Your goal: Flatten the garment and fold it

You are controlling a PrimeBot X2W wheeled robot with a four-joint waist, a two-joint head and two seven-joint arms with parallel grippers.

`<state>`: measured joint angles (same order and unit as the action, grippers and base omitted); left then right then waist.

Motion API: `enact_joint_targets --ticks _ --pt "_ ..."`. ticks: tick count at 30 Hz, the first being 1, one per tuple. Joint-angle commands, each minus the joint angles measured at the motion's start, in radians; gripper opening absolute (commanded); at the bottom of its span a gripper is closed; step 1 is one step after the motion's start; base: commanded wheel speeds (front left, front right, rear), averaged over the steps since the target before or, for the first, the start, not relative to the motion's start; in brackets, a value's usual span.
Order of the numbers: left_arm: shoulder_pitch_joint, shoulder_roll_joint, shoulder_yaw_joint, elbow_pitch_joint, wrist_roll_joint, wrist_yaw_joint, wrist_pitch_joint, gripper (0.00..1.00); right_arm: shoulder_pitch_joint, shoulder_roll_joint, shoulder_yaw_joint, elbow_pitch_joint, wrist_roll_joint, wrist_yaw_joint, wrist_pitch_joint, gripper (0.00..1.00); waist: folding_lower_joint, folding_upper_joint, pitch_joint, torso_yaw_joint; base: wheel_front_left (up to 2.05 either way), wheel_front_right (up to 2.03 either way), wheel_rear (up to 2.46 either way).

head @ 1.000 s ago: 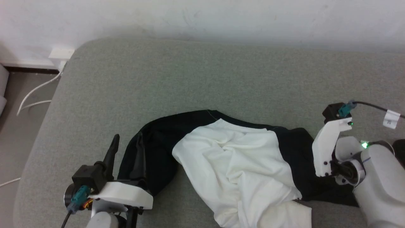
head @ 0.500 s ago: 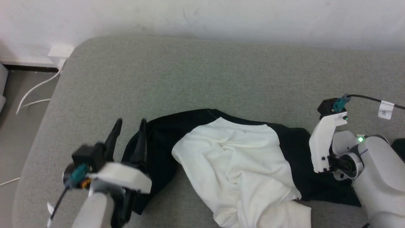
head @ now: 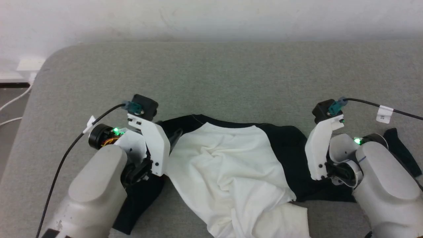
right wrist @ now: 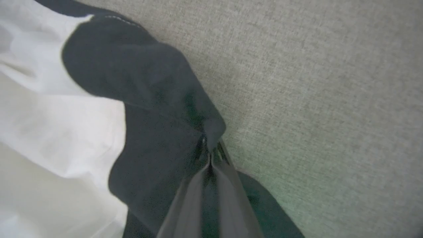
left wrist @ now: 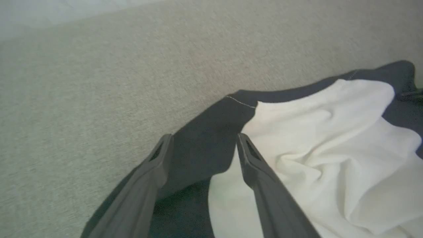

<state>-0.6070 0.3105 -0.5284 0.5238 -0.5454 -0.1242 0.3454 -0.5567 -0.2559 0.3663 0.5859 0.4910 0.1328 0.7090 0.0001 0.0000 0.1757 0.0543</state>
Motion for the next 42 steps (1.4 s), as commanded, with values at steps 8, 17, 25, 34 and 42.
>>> enact_joint_targets --ticks 8,17,25,34,42 --pt "-0.148 0.082 -0.179 0.193 -0.130 -0.006 0.136 1.00 -0.049 0.014 0.068 -0.011 0.026 -0.002 -0.012 0.00 -0.0001 0.0000 0.062 -0.078 0.00 0.00 0.00" --pt "-0.178 0.072 -0.321 0.325 -0.219 -0.006 0.319 0.89 -0.070 0.009 0.120 -0.011 0.084 -0.002 -0.028 0.00 -0.0001 0.0000 0.086 -0.106 0.00 0.00 0.00" --pt "-0.188 0.084 -0.417 0.285 -0.309 -0.006 0.315 0.00 -0.077 -0.017 0.140 -0.017 0.135 -0.002 -0.084 0.00 -0.0001 0.0000 0.064 -0.094 0.00 0.00 0.00" --pt "-0.357 0.091 -0.353 0.329 -0.237 0.043 -0.065 0.00 -0.139 -0.071 0.062 -0.014 0.084 -0.002 -0.250 0.00 -0.0001 0.0000 -0.024 -0.051 0.00 0.00 0.00" --pt "-0.596 0.097 -0.260 0.396 -0.194 0.114 -0.335 0.00 -0.397 -0.040 -0.068 0.051 -0.048 -0.002 -0.346 0.00 -0.0001 0.0000 0.020 -0.071 0.00 0.00 0.00"
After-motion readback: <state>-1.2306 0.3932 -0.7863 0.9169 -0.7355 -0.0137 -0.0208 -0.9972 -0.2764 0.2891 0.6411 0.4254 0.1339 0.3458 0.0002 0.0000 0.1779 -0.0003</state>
